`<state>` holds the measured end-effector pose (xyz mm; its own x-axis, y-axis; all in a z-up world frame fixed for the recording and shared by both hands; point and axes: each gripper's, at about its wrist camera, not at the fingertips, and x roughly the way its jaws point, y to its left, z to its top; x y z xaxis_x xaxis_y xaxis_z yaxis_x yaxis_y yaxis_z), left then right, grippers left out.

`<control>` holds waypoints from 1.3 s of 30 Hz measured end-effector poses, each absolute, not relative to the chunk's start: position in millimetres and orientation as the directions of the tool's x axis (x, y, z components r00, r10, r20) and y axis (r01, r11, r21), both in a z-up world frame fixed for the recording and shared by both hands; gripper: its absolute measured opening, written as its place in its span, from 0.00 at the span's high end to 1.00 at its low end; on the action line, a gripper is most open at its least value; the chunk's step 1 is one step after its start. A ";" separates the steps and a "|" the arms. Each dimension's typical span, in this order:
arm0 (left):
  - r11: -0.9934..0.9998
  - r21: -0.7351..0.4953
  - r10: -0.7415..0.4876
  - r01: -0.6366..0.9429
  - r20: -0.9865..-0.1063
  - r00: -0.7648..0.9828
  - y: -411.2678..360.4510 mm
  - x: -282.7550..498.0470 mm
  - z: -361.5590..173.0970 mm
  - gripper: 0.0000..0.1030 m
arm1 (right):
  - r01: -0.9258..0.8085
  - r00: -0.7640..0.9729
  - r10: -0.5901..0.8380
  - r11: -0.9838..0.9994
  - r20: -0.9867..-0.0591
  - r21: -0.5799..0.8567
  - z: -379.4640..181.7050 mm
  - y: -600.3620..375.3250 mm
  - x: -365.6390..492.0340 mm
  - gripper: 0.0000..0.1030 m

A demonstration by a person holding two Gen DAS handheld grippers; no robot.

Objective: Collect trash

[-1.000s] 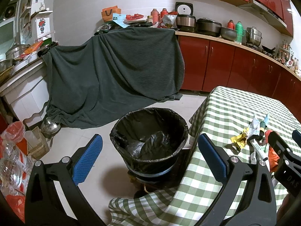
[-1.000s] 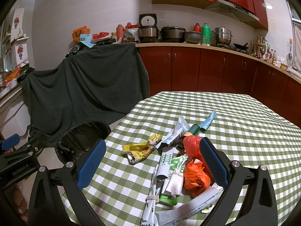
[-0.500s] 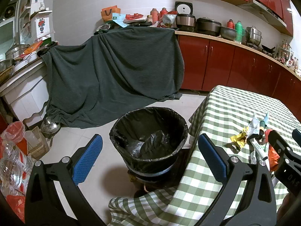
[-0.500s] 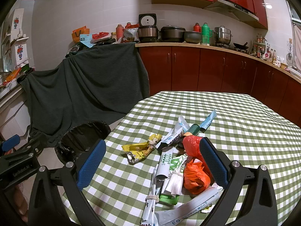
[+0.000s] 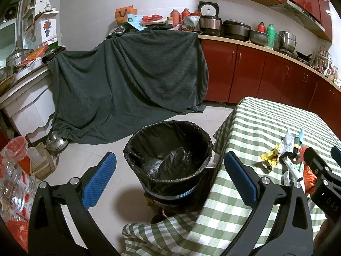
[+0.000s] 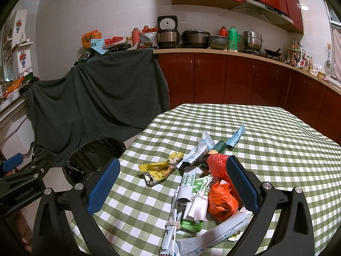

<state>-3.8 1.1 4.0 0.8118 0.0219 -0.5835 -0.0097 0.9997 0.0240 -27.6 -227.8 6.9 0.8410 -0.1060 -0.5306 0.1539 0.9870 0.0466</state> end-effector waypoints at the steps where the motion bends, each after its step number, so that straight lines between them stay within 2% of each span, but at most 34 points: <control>1: 1.000 0.023 0.021 -0.010 -0.584 0.812 1.1 -4.0 4.1 0.04 | 0.154 0.841 -0.106 0.987 -0.530 0.047 6.8 -227.7 -27.6 0.06; 26: 1.000 0.025 0.016 -0.002 -0.591 0.807 -7.7 -7.7 -3.1 0.04 | 0.163 0.837 -0.119 0.986 -0.534 0.036 8.2 -229.2 -28.8 0.06; 39: 0.995 -0.030 -0.091 0.097 -0.678 0.729 -29.3 -5.6 -25.7 0.04 | 0.294 0.784 -0.235 0.956 -0.575 0.010 -2.1 -281.5 -53.9 0.06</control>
<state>-5.6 -29.3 -25.7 0.7289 -0.0913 -0.6785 0.0970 0.9948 -0.0296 -53.9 -281.5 -2.1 0.7836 -0.2350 -0.5751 0.2937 0.9559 0.0096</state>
